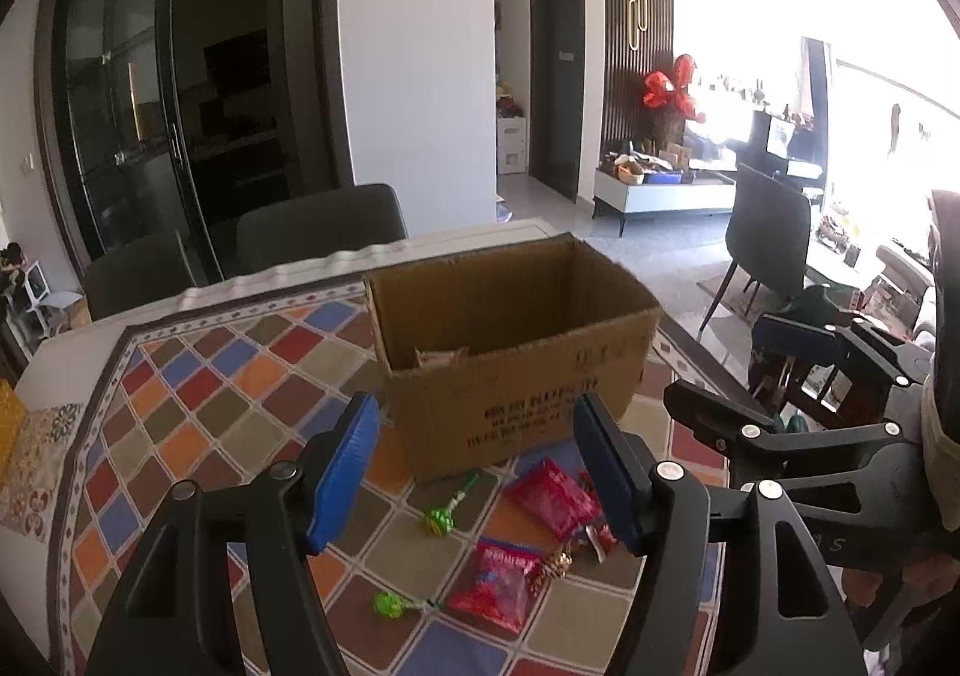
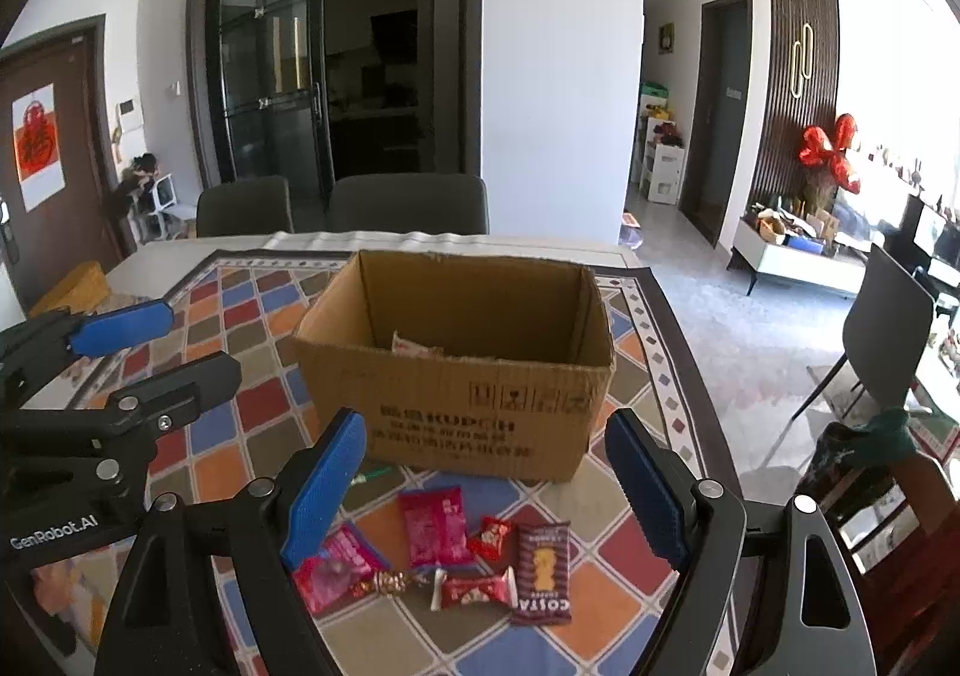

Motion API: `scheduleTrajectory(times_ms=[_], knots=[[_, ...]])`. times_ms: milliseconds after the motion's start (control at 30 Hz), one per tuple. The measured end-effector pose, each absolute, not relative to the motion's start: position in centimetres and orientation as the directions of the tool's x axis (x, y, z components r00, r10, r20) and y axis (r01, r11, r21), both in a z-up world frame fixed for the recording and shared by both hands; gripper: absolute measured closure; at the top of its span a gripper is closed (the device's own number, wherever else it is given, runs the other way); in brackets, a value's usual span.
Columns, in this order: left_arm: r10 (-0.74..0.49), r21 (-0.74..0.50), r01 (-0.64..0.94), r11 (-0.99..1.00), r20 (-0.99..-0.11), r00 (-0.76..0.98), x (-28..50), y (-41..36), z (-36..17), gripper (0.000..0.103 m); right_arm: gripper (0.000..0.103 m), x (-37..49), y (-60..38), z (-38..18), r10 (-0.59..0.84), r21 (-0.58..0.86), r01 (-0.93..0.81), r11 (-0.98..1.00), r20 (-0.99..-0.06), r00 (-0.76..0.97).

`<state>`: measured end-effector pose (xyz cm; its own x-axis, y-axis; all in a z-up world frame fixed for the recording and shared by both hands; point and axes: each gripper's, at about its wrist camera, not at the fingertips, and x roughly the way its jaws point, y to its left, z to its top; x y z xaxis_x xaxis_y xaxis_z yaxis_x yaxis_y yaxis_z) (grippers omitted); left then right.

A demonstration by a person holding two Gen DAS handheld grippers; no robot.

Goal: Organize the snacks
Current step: 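Withdraw both tools from the box toward the red snack bags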

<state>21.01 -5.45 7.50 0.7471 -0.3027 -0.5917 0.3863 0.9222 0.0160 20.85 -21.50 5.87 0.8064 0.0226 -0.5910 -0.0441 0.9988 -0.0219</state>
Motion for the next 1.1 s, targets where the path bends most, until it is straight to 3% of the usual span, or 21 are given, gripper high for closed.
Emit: scheduleTrajectory(times_ms=[1100], knots=[[-0.283,-0.062,0.406,0.912,-0.811,0.513,19.6,-5.3,-5.3,0.037,0.02,19.2,-20.5,-5.6,0.043,-0.006,-0.083,0.996,-0.818,0.574]])
